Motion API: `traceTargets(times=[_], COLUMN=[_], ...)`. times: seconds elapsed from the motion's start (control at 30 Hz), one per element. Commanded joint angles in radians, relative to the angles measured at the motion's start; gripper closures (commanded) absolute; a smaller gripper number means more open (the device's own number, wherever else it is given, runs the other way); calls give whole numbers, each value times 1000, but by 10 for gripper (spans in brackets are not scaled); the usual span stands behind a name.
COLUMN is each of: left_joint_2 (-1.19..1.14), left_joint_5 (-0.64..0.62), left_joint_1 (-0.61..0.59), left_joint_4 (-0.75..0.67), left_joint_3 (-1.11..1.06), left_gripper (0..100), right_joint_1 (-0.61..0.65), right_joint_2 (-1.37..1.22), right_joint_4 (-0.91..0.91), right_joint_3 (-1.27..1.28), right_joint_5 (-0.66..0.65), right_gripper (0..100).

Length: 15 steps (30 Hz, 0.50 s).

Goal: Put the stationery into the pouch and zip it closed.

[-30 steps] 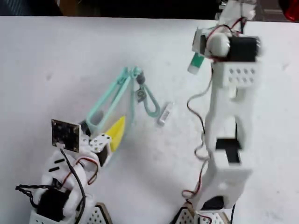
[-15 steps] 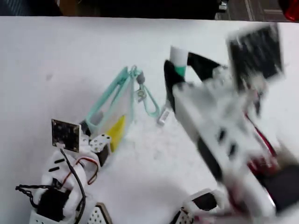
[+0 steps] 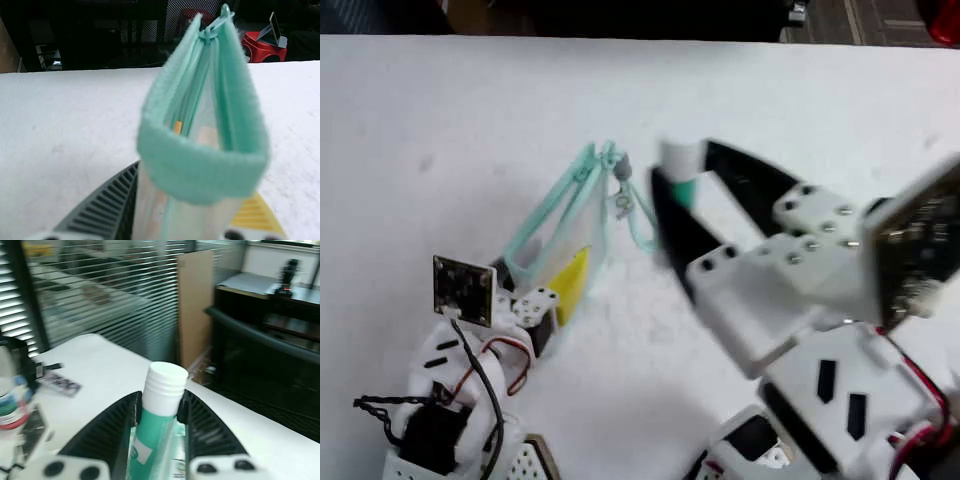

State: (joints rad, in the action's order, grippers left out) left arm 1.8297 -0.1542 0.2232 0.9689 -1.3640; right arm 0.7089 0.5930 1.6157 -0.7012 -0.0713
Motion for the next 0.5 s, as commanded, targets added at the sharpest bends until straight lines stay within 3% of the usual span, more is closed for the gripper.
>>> traceTargets(times=[0.0, 0.47], left_joint_2=[1, 1], left_joint_5=[12, 14], left_joint_1=[22, 22], left_joint_4=[9, 8], left_joint_3=[6, 6], left_gripper=[771, 767], right_joint_1=[110, 113], right_joint_2=[4, 4], right_joint_4=[-76, -605], right_joint_3=[64, 580], right_joint_5=[-18, -21], right_gripper=[982, 982])
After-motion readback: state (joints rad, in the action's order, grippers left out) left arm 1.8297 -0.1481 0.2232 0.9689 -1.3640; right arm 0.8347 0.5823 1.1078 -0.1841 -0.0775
